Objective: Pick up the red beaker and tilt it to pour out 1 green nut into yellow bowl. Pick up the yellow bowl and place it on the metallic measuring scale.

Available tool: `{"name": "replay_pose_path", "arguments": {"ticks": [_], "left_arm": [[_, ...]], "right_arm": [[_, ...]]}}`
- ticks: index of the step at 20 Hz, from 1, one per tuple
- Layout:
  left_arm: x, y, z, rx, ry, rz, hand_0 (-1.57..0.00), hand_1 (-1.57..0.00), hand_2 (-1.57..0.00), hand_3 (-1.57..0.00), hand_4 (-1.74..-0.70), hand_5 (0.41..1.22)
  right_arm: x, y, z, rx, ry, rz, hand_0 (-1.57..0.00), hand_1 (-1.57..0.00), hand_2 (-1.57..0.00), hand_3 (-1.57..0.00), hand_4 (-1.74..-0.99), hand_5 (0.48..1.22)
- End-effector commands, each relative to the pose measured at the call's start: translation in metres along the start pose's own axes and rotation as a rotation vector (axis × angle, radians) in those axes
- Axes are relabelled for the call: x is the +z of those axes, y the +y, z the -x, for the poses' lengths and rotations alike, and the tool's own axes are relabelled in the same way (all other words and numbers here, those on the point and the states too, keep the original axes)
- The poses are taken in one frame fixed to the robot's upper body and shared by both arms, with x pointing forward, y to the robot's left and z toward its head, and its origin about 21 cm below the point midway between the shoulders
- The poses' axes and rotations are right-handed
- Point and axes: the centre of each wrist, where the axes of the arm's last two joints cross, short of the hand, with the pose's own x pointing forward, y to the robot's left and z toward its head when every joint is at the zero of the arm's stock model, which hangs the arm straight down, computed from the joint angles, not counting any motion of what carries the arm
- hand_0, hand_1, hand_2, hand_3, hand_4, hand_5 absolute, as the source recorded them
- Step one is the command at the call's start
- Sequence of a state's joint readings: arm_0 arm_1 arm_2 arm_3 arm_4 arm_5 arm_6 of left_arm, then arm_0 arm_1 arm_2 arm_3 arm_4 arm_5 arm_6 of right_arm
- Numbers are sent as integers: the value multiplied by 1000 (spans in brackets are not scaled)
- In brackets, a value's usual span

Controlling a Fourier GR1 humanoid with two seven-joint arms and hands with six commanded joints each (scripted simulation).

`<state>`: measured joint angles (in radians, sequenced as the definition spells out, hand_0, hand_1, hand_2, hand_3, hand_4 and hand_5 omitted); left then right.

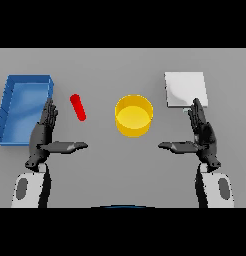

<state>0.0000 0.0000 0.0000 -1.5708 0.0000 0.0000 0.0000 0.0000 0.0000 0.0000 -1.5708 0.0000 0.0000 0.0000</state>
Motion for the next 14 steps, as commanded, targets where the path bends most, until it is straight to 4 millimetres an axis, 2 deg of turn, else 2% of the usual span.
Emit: {"name": "replay_pose_path", "arguments": {"ticks": [1,6,8,10,11,14], "left_arm": [[1,0,0,1,-2,-1,1,1,1,1,-1141,660],[13,0,4,3,-7,6,1,1,1,1,-1141,660],[36,-1,-9,-127,-94,67,1,1,1,1,-1143,660],[48,-6,-18,-176,-71,87,1,1,1,1,-1142,662],[47,-5,-24,-188,-66,97,1,1,1,1,-1138,660],[44,-3,-27,-205,-24,96,1,1,1,1,-1139,652]], "right_arm": [[0,0,0,0,0,1,1,1,1,1,-1071,578],[-5,-3,-3,4,-4,2,1,1,1,1,-1071,578],[8,-3,-8,238,-135,-16,1,1,1,1,-1072,577],[15,1,-10,326,-154,-27,1,1,1,1,-1064,577],[16,-3,-11,337,-158,-25,1,1,1,1,-1071,581],[16,3,-12,321,-156,-59,1,1,1,1,-1118,600]]}}
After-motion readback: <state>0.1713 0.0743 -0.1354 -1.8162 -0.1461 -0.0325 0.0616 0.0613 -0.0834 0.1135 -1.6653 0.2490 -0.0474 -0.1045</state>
